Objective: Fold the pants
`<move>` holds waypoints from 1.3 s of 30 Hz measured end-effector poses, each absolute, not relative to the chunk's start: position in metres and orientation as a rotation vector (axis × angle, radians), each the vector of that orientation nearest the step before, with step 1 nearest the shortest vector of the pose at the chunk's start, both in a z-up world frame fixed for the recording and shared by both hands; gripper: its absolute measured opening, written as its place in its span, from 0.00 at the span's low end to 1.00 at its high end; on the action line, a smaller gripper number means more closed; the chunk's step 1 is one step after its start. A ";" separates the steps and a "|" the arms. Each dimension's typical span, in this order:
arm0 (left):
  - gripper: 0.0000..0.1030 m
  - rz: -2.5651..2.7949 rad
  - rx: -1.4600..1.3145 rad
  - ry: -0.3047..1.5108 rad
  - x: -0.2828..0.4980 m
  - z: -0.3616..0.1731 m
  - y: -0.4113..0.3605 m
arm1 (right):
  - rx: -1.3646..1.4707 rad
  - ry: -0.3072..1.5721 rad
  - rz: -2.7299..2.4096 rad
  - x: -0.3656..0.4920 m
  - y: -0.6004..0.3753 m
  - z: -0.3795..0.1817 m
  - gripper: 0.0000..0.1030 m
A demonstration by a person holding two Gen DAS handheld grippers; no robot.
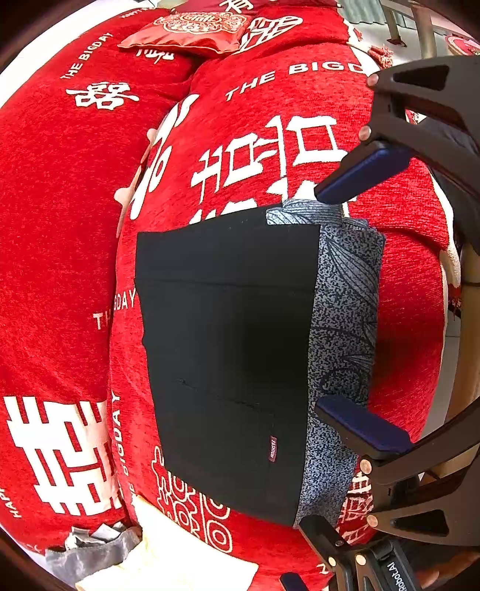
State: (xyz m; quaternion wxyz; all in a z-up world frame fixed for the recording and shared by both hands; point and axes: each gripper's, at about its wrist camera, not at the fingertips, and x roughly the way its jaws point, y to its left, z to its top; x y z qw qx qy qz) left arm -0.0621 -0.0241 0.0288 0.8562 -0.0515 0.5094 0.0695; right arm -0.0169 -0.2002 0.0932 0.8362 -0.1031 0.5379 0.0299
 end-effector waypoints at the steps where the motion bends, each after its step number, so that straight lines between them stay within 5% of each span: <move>1: 1.00 0.146 -0.108 1.073 -0.062 0.028 -0.024 | -0.218 1.139 0.064 -0.017 -0.200 0.093 1.00; 39: 1.00 0.103 -0.155 1.109 -0.062 0.021 -0.026 | -0.227 1.135 0.064 -0.018 -0.197 0.094 1.00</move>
